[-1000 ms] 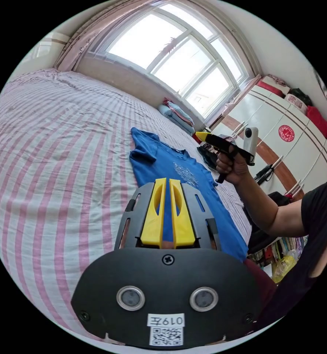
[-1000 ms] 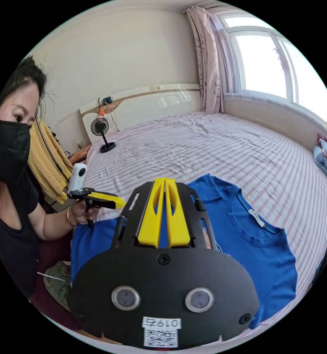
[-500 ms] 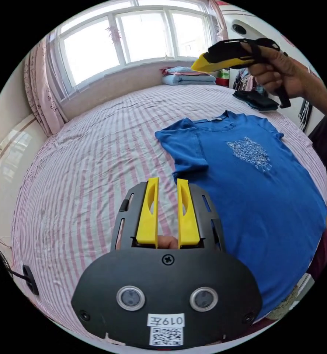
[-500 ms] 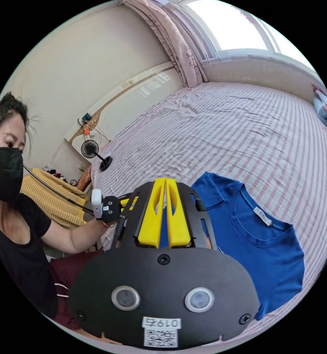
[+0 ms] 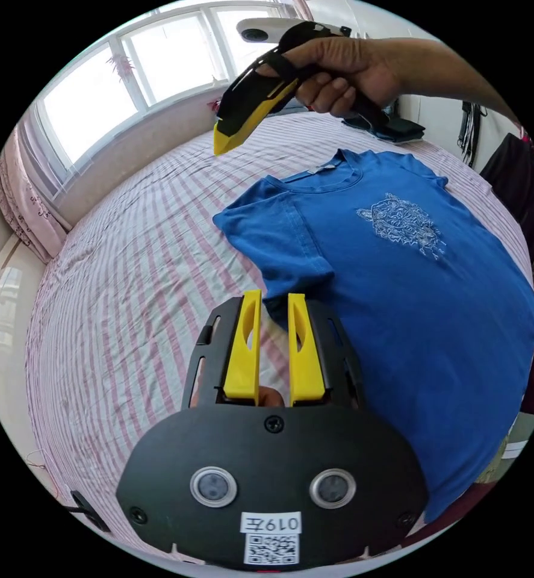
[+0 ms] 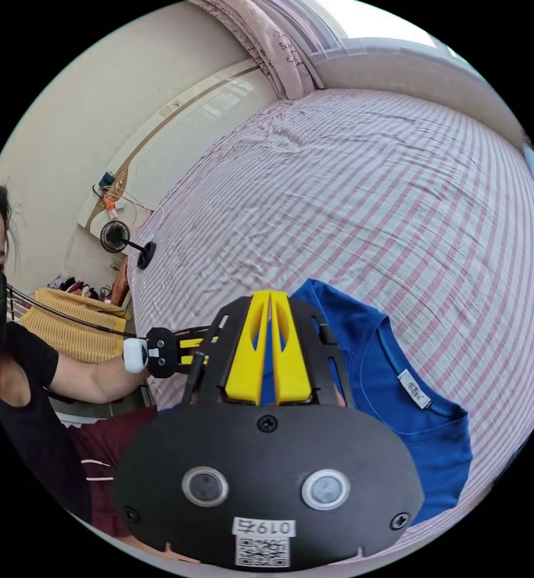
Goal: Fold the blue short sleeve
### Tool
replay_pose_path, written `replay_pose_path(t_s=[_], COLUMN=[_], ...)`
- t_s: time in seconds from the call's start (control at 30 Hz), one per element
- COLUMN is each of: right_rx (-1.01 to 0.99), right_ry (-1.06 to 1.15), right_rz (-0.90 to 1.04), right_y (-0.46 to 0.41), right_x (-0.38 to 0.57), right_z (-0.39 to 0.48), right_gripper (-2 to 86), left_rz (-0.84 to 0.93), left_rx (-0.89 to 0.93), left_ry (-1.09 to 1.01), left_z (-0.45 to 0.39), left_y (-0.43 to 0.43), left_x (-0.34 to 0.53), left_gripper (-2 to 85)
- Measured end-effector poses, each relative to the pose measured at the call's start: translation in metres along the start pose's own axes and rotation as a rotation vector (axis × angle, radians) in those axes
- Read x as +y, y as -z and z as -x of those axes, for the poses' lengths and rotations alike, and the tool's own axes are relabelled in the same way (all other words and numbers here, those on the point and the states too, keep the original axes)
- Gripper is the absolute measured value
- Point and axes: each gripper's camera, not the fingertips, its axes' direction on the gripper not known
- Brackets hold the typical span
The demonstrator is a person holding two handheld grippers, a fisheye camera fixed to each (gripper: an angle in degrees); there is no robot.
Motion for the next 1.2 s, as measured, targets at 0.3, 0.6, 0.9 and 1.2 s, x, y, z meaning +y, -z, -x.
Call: replay_pose_path(t_s=[0.3,0.6,0.9,1.2], right_rx=[0.015,-0.006,-0.012,-0.132], right_ry=[0.203,0.476,0.505,0.474], right_rz=[0.274,0.575,0.726,0.717], right_y=[-0.069,-0.125,-0.172,-0.179], right_x=[-0.116,-0.193,-0.232,-0.25], right_z=[-0.049,-0.075,-0.092,-0.116], right_gripper=[6.3,9.1,8.5,-0.3], left_rz=[-0.063,-0.044,0.001,0.024], left_rx=[0.107,0.162,0.172,0.208], left_ry=[0.19,0.211,0.236,0.359], left_z=[0.034,0.058,0.077,0.113], left_y=[-0.029,-0.086,-0.144,-0.197], left_x=[0.019,0.053,0.098,0.163], left_gripper=[1.6,0.7,0.9,0.9])
